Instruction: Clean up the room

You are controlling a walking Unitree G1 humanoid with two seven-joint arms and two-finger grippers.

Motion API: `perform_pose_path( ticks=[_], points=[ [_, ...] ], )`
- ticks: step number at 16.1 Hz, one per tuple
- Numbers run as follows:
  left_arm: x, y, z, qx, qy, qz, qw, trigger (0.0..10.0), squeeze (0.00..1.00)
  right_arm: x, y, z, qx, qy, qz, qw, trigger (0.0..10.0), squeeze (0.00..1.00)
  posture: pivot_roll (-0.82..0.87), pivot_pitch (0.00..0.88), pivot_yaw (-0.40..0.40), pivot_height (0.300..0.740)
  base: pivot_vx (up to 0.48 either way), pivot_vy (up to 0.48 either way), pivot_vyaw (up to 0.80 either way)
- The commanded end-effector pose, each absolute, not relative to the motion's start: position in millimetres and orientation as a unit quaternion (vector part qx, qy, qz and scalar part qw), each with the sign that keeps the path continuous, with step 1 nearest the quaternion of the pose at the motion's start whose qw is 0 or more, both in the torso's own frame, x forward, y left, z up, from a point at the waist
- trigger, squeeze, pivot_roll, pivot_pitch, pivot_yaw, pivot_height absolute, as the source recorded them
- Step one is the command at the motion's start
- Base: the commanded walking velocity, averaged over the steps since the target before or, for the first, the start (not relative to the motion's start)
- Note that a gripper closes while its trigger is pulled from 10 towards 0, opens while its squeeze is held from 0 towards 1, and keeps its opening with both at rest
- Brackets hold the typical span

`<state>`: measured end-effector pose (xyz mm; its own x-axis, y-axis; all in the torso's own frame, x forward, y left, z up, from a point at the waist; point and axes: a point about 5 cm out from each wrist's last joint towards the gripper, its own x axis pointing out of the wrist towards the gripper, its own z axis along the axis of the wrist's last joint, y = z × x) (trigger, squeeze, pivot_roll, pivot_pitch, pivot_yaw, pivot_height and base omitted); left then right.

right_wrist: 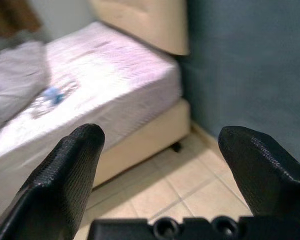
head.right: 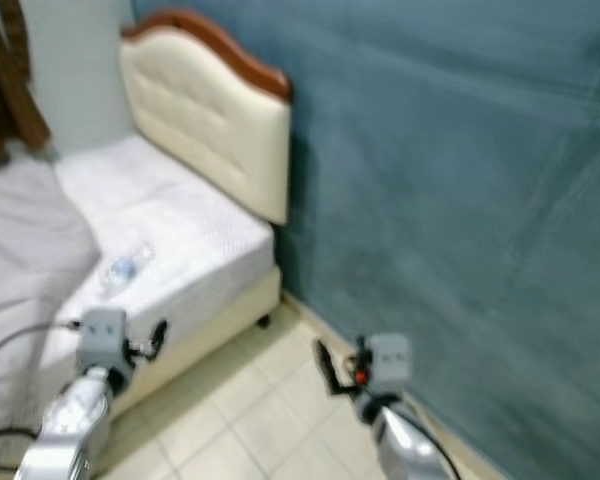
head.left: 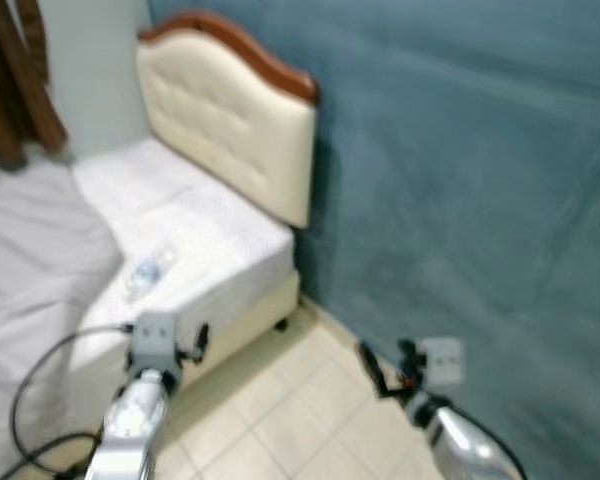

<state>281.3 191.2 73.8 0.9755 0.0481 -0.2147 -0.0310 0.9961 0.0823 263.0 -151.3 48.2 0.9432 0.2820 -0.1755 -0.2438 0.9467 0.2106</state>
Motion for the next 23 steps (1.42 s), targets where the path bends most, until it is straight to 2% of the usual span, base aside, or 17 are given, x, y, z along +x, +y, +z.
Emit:
perform_pose_path(
  ticks=[1, 2, 3, 4, 7, 23],
  points=[
    [284.1, 181.9, 75.4, 0.032, 0.108, 0.012, 0.994, 10.0, 0.55, 263.1, -161.5, 49.9, 0.081, 0.101, 0.124, 0.984, 10.0, 0.00, -0.02, 0.000, -0.018, 0.740, 0.480, 0.000, 0.55],
    [283.9, 182.0, 74.0, 0.025, 0.111, 0.019, 0.993, 10.0, 0.57, 263.4, -163.2, 49.3, 0.071, 0.104, 0.123, 0.984, 10.0, 0.00, -0.02, 0.000, -0.021, 0.740, 0.480, 0.000, 0.55],
    [284.3, 182.4, 73.8, 0.032, 0.111, 0.023, 0.993, 10.0, 0.45, 264.1, -164.8, 49.0, 0.066, 0.105, 0.122, 0.985, 10.0, 0.00, -0.02, 0.000, -0.025, 0.740, 0.480, 0.000, 0.59],
    [285.4, 183.0, 73.9, 0.049, 0.112, 0.028, 0.992, 10.0, 0.00, 265.4, -166.8, 49.8, 0.064, 0.102, 0.116, 0.986, 10.0, 0.00, -0.02, 0.000, -0.026, 0.740, 0.461, 0.000, 0.60],
    [288.0, 182.9, 79.1, 0.054, 0.094, 0.012, 0.994, 10.0, 0.00, 268.8, -167.4, 51.4, 0.062, 0.101, 0.111, 0.987, 10.0, 0.00, -0.01, 0.000, -0.029, 0.740, 0.091, 0.000, 0.00],
    [297.6, 187.3, 82.0, 0.051, 0.092, 0.000, 0.994, 10.0, 0.00, 267.1, -156.2, 49.0, 0.054, 0.092, 0.106, 0.989, 10.0, 0.00, -0.02, 0.000, -0.004, 0.740, 0.447, 0.000, -0.10]
  ],
)
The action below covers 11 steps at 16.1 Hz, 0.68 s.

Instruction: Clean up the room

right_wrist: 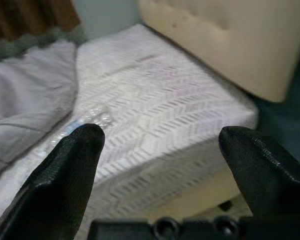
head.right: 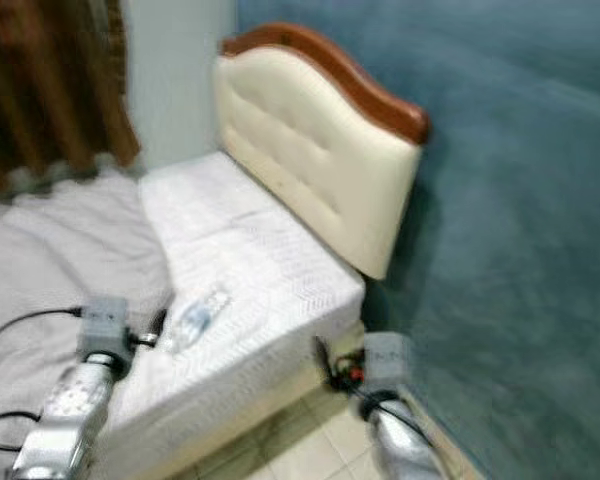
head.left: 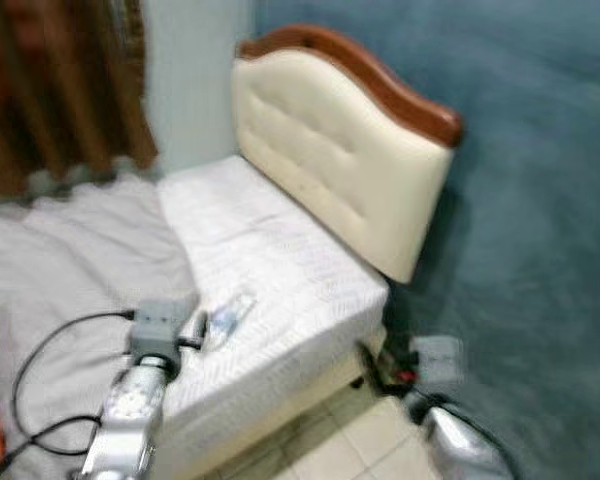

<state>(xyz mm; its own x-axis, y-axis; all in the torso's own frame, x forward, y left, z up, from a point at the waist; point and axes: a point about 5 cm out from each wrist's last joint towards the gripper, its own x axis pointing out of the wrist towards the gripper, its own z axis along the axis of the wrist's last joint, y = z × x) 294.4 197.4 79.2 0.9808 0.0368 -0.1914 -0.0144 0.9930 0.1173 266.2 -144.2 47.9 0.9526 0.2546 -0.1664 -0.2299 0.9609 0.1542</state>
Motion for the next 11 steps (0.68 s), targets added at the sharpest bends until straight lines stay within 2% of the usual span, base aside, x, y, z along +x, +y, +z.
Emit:
perform_pose_path(
  ticks=[1, 11],
  points=[
    [297.5, 186.9, 81.6, 0.048, 0.093, 0.002, 0.995, 10.0, 0.00, 267.4, -155.8, 49.2, 0.057, 0.091, 0.108, 0.988, 10.0, 0.00, -0.02, 0.000, -0.004, 0.740, 0.450, 0.000, 0.00],
    [294.9, 186.5, 77.6, 0.036, 0.098, 0.015, 0.994, 10.0, 0.00, 267.9, -155.7, 48.9, 0.055, 0.093, 0.114, 0.988, 10.0, 0.00, -0.03, 0.000, -0.013, 0.740, 0.450, 0.000, 0.00]
  ],
)
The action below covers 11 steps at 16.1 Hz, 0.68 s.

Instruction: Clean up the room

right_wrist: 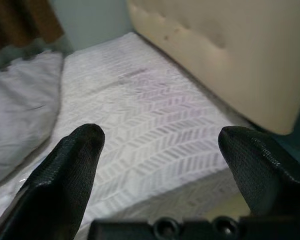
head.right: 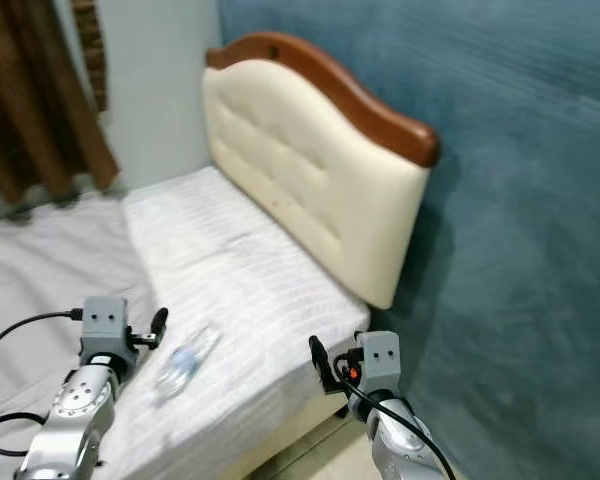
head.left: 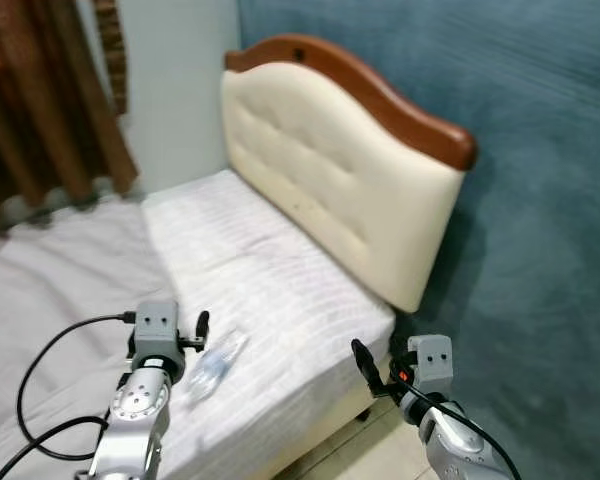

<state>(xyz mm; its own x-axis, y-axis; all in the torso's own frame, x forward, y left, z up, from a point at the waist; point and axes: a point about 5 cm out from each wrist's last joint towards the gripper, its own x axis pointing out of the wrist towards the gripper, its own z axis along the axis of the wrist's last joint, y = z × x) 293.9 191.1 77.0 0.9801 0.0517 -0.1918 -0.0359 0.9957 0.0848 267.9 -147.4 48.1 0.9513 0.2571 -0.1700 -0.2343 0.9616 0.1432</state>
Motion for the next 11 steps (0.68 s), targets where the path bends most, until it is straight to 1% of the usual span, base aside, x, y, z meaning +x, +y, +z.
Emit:
perform_pose_path(
  ticks=[1, 4, 7, 8, 9, 11],
  points=[
    [294.9, 186.4, 77.5, 0.035, 0.098, 0.015, 0.994, 10.0, 0.00, 267.8, -155.7, 48.6, 0.054, 0.094, 0.114, 0.988, 10.0, 0.00, -0.03, 0.000, -0.013, 0.740, 0.446, 0.000, 0.00],
    [296.0, 184.7, 74.9, 0.037, 0.104, 0.010, 0.994, 10.0, 0.00, 264.5, -156.4, 46.3, 0.052, 0.099, 0.112, 0.987, 10.0, 0.00, -0.04, 0.000, -0.014, 0.740, 0.446, 0.000, 0.00],
    [315.0, 192.8, 75.5, 0.059, 0.131, 0.001, 0.990, 10.0, 0.00, 255.7, -156.8, 43.5, 0.055, 0.103, 0.107, 0.987, 10.0, 0.00, -0.07, 0.000, 0.003, 0.740, 0.430, 0.000, 0.00],
    [316.4, 197.6, 76.3, 0.051, 0.138, -0.002, 0.989, 10.0, 0.00, 250.8, -158.0, 43.0, 0.050, 0.104, 0.107, 0.988, 10.0, 0.00, -0.09, 0.000, 0.018, 0.740, 0.000, 0.000, 0.00],
    [313.3, 197.1, 73.6, 0.066, 0.142, -0.012, 0.988, 10.0, 0.00, 248.5, -161.0, 42.1, 0.049, 0.105, 0.099, 0.988, 10.0, 0.00, -0.10, 0.000, 0.022, 0.740, 0.000, 0.000, 0.00],
    [308.7, 197.9, 67.9, 0.057, 0.147, -0.010, 0.987, 10.0, 0.00, 245.9, -165.3, 40.9, 0.055, 0.108, 0.083, 0.989, 10.0, 0.00, -0.10, 0.000, 0.025, 0.740, 0.000, 0.000, 0.00]
  ],
)
